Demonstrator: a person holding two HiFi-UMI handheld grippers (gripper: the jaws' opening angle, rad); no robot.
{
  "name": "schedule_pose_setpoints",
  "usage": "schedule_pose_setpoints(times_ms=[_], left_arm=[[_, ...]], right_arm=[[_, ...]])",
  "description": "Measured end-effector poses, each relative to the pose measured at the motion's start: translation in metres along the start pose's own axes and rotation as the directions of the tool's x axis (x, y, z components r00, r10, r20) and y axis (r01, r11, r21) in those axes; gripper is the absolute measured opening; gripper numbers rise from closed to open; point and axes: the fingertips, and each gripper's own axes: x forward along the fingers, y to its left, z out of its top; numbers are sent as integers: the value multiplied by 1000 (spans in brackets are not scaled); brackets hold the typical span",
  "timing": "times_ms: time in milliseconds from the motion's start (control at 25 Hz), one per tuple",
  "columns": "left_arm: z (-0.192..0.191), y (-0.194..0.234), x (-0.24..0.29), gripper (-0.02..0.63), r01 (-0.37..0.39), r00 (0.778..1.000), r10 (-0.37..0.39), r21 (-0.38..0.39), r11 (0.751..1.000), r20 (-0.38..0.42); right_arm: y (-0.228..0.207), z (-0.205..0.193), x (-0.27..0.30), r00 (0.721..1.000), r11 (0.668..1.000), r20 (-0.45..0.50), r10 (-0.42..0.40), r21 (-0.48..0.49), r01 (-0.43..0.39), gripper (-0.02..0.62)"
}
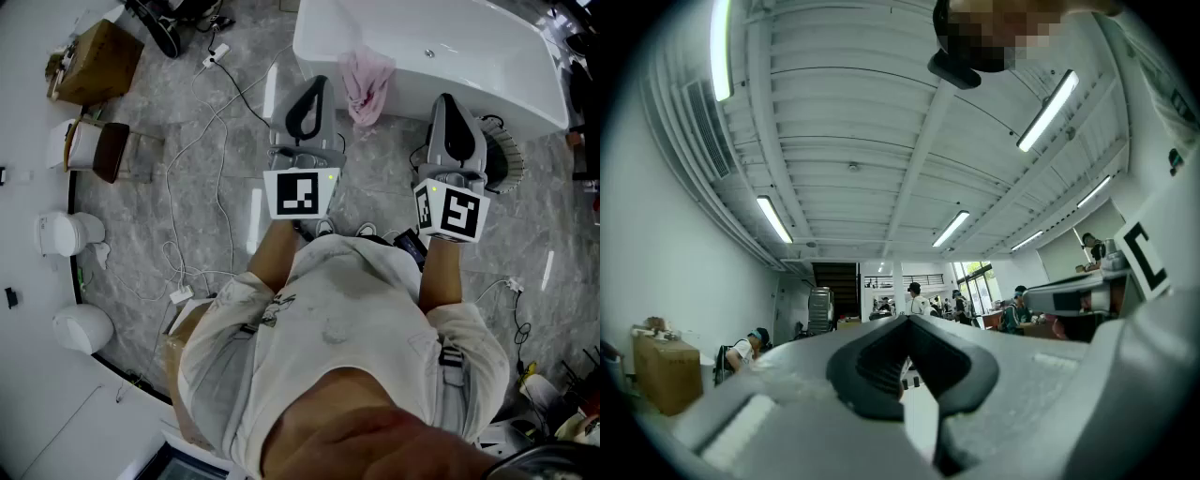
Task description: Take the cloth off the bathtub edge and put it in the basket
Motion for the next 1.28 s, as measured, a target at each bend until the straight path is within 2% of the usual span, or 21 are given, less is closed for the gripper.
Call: schedule_pose_setpoints(times_ms=[280,880,1280], left_arm=[[1,-15,5,2,9,1000,-9,20,1000,9],[-19,-80,14,2,36,998,-35,5,999,-56],[-34,-85,38,2,47,997,-46,15,999,-62]], right_arm=[[-14,-7,-5,1000,1000,-7,-11,24,11,2],[-67,-35,-36,999,994,-33,-18,105,22,3],[-85,-53,-21,998,993,-61,-28,115,35,3]])
